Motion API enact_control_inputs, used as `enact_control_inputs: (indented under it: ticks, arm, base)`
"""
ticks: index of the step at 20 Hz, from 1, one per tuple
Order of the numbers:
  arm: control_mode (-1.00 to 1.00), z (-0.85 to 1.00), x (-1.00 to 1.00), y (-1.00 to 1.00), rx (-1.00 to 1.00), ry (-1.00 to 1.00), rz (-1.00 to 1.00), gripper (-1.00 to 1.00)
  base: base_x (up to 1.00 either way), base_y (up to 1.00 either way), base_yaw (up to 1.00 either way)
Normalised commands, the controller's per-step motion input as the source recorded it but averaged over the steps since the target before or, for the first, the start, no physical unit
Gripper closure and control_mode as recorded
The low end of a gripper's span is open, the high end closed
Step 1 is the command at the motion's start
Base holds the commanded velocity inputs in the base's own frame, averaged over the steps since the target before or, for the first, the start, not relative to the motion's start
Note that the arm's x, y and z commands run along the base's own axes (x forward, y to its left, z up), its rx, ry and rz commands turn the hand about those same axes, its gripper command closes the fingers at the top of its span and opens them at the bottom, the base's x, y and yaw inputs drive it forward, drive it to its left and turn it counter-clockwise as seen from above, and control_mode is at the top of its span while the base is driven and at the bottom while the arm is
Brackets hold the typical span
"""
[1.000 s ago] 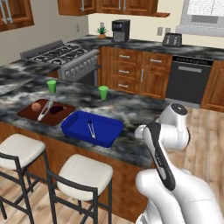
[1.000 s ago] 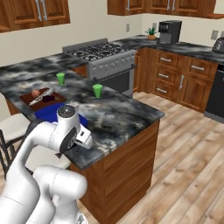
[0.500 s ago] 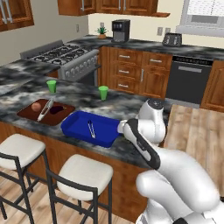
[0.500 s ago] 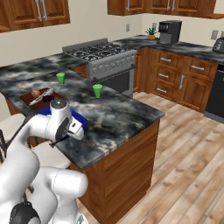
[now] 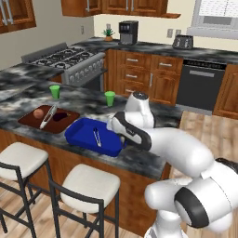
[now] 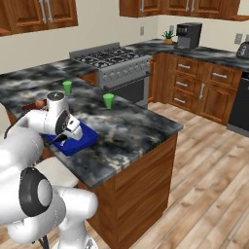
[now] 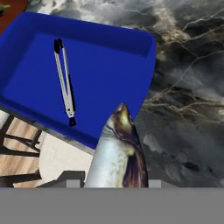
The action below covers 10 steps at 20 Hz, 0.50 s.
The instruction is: Gather the onion and eggplant from the fridge and place them on a tray on the dining counter. Then gather the fish and chicken drumstick from the fridge and place them on the other tray.
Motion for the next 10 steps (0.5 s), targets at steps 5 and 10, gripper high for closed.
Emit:
enact_control_inputs:
  ticks: [5,10]
  arm:
    - [-1.00,0.05,0.37,0.41,-0.01,0.10,0.00,1.00]
    - [-1.00,0.00,0.35,0.32,0.00,0.05,0.00,1.00]
  base:
    - [0.00,0.00,0.00]
    - [0.00,0.00,0.00]
